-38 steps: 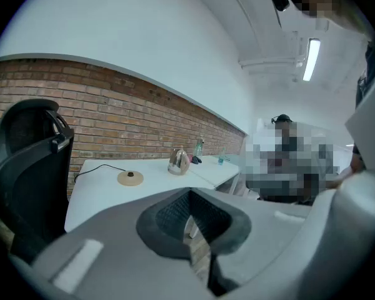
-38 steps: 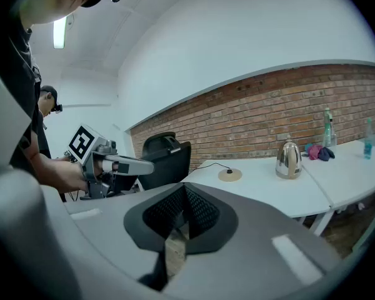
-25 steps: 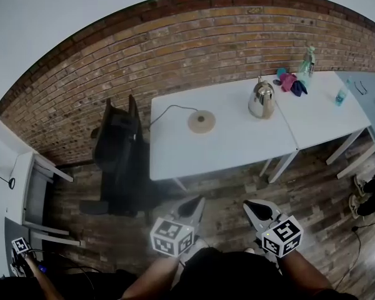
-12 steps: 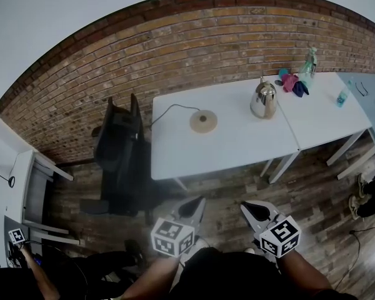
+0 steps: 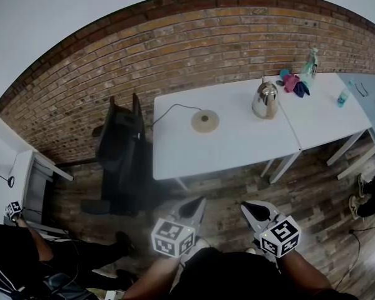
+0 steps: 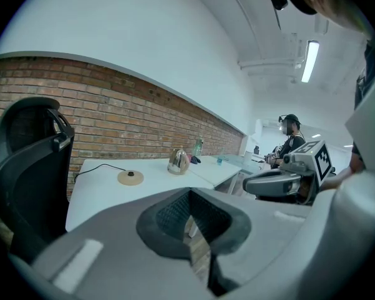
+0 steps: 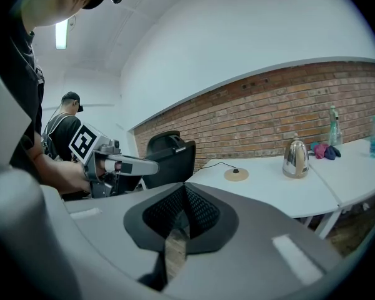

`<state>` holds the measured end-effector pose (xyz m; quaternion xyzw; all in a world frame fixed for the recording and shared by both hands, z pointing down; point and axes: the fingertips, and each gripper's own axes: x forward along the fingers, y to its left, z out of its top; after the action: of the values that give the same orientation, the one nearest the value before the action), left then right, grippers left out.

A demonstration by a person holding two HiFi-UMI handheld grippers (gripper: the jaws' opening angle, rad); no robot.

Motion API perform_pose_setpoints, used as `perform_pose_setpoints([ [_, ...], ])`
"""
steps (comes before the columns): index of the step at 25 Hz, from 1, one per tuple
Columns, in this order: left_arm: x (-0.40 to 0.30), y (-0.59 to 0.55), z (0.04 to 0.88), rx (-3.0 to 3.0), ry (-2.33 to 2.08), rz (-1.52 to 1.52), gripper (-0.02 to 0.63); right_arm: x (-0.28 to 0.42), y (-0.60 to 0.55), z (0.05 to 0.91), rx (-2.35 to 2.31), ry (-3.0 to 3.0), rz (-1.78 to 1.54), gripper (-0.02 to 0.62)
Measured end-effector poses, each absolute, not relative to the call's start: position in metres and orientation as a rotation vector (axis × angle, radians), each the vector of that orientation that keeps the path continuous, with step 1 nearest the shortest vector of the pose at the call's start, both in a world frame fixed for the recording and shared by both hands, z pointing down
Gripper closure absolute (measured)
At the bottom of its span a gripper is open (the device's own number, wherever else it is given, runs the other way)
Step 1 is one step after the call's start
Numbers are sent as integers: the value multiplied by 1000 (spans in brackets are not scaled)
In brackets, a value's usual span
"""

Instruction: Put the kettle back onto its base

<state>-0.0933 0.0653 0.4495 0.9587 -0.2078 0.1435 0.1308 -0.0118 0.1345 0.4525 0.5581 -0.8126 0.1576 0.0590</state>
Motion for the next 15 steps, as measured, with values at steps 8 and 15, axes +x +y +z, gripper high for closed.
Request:
perform_pose_setpoints([
  [8,-105,53,453,2782,-598,419,606,-23,122,455,1695,-2454,483,568],
  [15,-116,38,457,2778,-586,424,606,-36,105,458,1696,-2445,485,568],
])
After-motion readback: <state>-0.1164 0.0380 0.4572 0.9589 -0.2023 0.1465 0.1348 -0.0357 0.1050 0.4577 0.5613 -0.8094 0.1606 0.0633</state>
